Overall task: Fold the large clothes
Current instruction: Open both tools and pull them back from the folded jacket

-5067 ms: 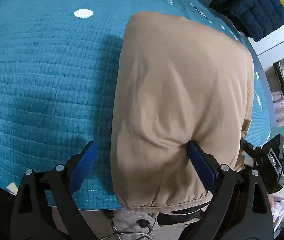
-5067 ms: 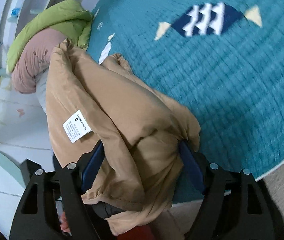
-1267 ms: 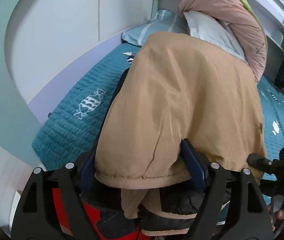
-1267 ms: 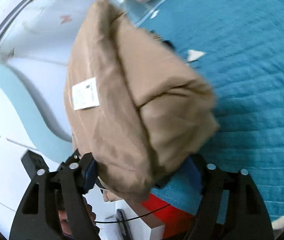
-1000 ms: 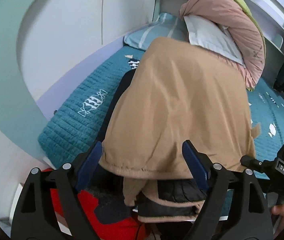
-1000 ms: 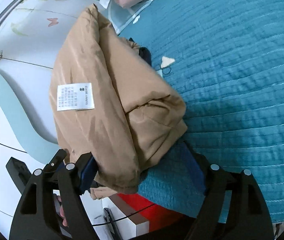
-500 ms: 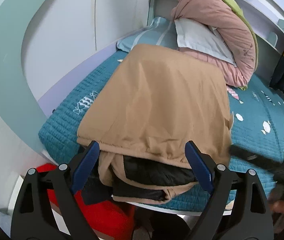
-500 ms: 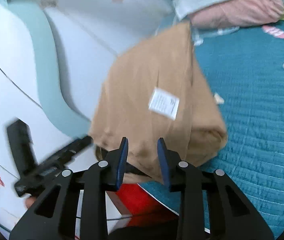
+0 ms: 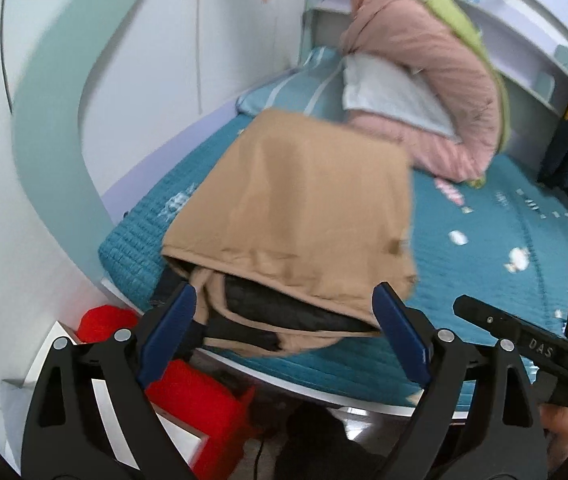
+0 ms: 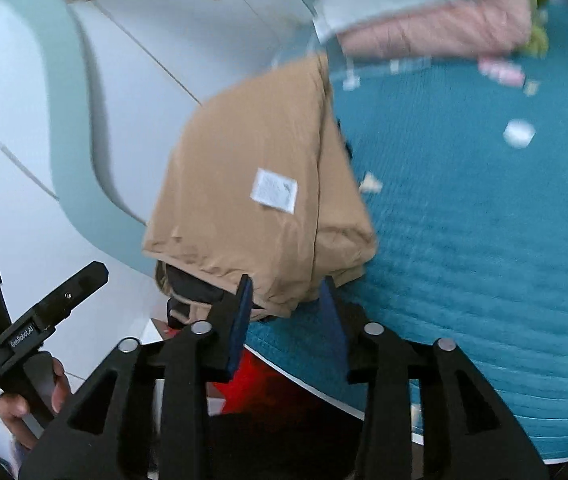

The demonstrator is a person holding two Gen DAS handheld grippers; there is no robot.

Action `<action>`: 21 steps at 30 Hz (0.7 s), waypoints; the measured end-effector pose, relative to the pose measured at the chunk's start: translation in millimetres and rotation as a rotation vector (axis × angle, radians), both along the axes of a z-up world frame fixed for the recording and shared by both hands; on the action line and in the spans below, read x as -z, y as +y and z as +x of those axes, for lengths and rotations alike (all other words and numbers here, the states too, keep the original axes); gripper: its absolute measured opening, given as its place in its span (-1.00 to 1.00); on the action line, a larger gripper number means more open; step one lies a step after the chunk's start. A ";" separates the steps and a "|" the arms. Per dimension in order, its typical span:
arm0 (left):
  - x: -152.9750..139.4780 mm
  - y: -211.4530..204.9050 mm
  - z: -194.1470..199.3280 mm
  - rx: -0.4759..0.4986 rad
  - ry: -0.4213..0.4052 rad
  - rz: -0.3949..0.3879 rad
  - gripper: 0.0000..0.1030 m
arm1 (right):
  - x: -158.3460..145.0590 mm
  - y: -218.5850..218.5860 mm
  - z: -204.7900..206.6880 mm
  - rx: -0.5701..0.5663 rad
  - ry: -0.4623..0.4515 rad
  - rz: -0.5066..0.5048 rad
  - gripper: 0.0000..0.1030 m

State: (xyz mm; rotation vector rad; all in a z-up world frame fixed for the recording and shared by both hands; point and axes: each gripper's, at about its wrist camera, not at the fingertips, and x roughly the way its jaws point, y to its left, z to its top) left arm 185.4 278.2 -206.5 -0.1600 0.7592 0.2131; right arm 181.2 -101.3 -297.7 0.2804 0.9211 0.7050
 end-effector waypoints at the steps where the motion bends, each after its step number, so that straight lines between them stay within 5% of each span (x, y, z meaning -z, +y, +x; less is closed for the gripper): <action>1: -11.1 -13.4 -7.8 0.016 -0.022 0.012 0.77 | -13.8 -7.4 -10.5 0.005 -0.035 -0.024 0.00; 7: -64.3 -78.8 -45.1 0.085 -0.144 0.068 0.84 | -93.8 -51.8 -66.5 0.056 -0.222 -0.111 0.42; 12: -107.0 -128.4 -77.9 0.172 -0.229 0.091 0.90 | -141.6 -82.9 -113.6 0.103 -0.345 -0.131 0.50; 14: -124.3 -145.8 -93.4 0.161 -0.269 0.127 0.90 | -157.6 -96.9 -130.7 0.129 -0.392 -0.120 0.69; 21: -163.5 -175.0 -136.4 0.163 -0.378 0.120 0.91 | -203.1 -132.4 -186.1 0.180 -0.506 -0.108 0.77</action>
